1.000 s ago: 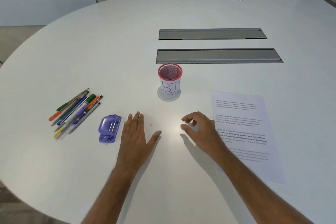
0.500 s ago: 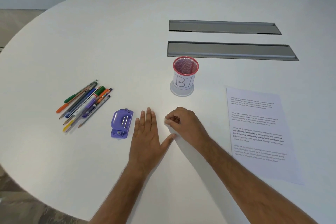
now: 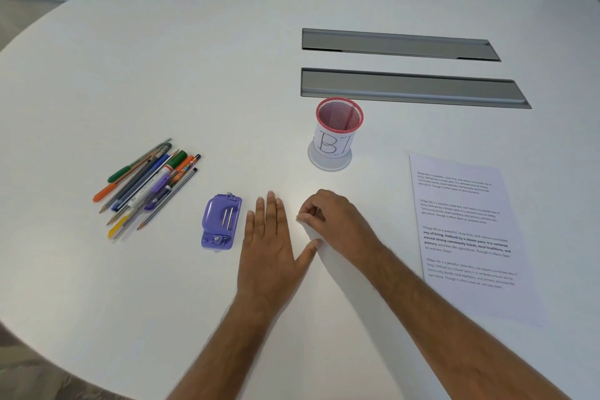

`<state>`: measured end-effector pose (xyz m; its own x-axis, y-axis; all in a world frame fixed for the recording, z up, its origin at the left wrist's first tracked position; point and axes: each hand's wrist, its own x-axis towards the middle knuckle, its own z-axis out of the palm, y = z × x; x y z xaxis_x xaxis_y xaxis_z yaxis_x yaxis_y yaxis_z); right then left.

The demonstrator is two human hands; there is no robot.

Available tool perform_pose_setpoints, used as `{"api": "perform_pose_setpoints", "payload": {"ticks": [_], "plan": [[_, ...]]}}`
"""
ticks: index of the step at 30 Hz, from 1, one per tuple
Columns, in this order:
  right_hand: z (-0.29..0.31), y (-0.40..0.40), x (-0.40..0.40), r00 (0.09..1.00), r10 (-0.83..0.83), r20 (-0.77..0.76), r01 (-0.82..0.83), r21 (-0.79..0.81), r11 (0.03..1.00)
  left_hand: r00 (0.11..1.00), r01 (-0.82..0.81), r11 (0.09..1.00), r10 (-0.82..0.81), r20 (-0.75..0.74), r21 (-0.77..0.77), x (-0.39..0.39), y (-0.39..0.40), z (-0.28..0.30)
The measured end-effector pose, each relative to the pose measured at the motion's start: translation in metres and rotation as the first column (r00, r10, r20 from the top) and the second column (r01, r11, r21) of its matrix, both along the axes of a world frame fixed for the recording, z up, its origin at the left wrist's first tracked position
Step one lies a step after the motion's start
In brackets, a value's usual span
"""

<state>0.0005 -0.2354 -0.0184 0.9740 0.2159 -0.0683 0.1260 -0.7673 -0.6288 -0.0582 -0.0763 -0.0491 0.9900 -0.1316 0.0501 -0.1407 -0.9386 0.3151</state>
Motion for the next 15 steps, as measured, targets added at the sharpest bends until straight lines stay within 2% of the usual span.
{"api": "perform_pose_setpoints", "payload": {"ticks": [6,10,15], "plan": [[0.002,0.0,-0.004,0.998,0.052,0.046,-0.048,-0.088,0.995,1.0,0.0,1.0,0.0,-0.011,0.001,0.001,0.0,0.003],[0.008,-0.009,-0.002,0.999,-0.04,-0.024,0.043,0.146,0.988,1.0,0.005,1.0,-0.005,-0.014,-0.005,0.001,0.001,0.004],[0.009,-0.031,-0.004,0.971,-0.219,-0.099,0.24,0.359,0.902,1.0,0.006,0.999,-0.008,-0.024,-0.047,0.001,0.002,0.008]]}}
